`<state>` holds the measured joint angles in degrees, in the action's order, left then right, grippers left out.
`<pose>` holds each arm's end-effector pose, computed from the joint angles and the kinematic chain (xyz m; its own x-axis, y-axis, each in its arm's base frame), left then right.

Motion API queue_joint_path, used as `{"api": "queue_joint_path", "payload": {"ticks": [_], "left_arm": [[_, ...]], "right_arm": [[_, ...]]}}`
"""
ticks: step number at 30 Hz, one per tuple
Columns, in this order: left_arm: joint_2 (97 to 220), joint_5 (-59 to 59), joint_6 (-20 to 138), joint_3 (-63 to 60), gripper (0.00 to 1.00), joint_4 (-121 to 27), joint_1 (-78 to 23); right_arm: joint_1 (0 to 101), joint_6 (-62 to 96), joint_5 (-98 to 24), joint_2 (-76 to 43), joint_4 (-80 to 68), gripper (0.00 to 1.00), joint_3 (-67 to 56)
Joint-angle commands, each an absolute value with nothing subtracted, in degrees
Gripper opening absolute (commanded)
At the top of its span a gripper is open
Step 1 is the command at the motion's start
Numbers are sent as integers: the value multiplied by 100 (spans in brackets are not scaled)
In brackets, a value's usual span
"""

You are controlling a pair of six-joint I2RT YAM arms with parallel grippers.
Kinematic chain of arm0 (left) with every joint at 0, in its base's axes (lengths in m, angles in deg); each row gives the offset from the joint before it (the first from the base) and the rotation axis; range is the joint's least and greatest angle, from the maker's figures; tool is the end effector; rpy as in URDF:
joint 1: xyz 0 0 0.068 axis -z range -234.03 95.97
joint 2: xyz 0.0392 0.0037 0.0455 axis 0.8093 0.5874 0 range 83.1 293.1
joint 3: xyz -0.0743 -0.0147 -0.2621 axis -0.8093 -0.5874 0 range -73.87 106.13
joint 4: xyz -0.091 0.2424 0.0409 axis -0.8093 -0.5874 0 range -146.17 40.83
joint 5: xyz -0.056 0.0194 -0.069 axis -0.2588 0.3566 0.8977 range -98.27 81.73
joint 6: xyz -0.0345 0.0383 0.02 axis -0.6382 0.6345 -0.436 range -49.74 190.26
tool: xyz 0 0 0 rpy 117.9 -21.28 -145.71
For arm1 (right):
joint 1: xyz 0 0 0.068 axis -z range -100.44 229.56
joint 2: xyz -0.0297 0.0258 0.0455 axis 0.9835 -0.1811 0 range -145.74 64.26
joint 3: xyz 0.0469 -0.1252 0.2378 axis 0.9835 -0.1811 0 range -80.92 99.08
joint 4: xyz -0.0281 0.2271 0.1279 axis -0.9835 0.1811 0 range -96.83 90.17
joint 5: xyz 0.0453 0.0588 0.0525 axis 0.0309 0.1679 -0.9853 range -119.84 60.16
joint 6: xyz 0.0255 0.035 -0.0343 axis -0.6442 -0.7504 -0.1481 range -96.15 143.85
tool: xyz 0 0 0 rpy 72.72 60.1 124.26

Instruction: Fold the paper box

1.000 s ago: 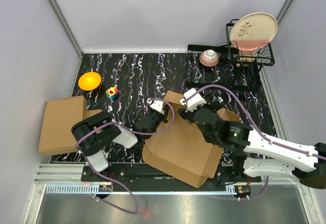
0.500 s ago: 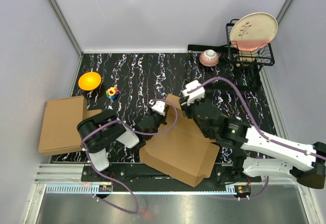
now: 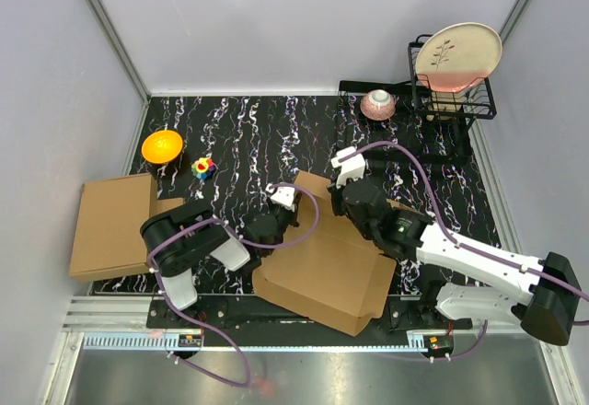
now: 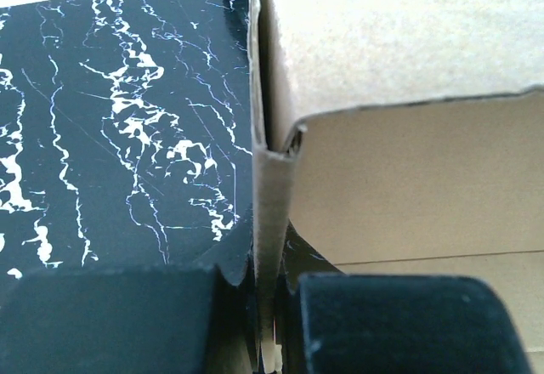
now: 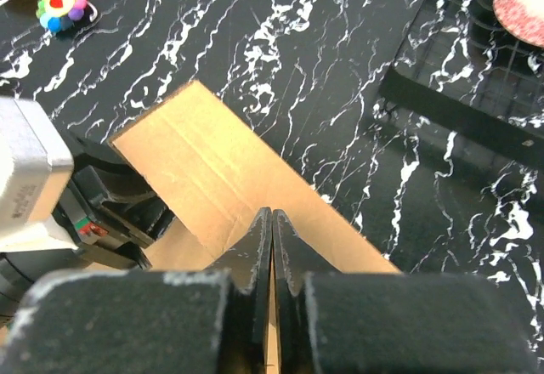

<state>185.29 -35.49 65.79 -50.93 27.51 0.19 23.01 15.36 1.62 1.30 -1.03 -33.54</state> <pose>0.1823 -0.2236 0.1365 -0.0615 -0.0331 -0.9976 0.4508 0.8908 -0.0573 0.1551 0.1991 0.3017 -0.2642 -0.1717 -0.9491 -0.4093 0.9110 -0.0509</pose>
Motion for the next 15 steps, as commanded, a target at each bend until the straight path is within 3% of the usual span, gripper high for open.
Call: {"api": "queue_joint_path", "payload": {"ticks": [1, 10, 14, 15], "left_arm": [[18479, -4086, 6683, -5269, 0, 4628, 38], [18382, -4675, 6990, -5366, 0, 4628, 117], [18303, -5080, 7280, -5331, 0, 4610, 143], [18277, -5159, 7402, -5322, 0, 4567, 143]], "right_arm": [[2340, 1137, -224, -77, -472, 3, -3591], [2340, 1040, -128, 70, -490, 1, -3777], [2340, 1233, 354, 624, -262, 11, -3365], [2340, 1285, 478, 712, -174, 22, -3285]]}}
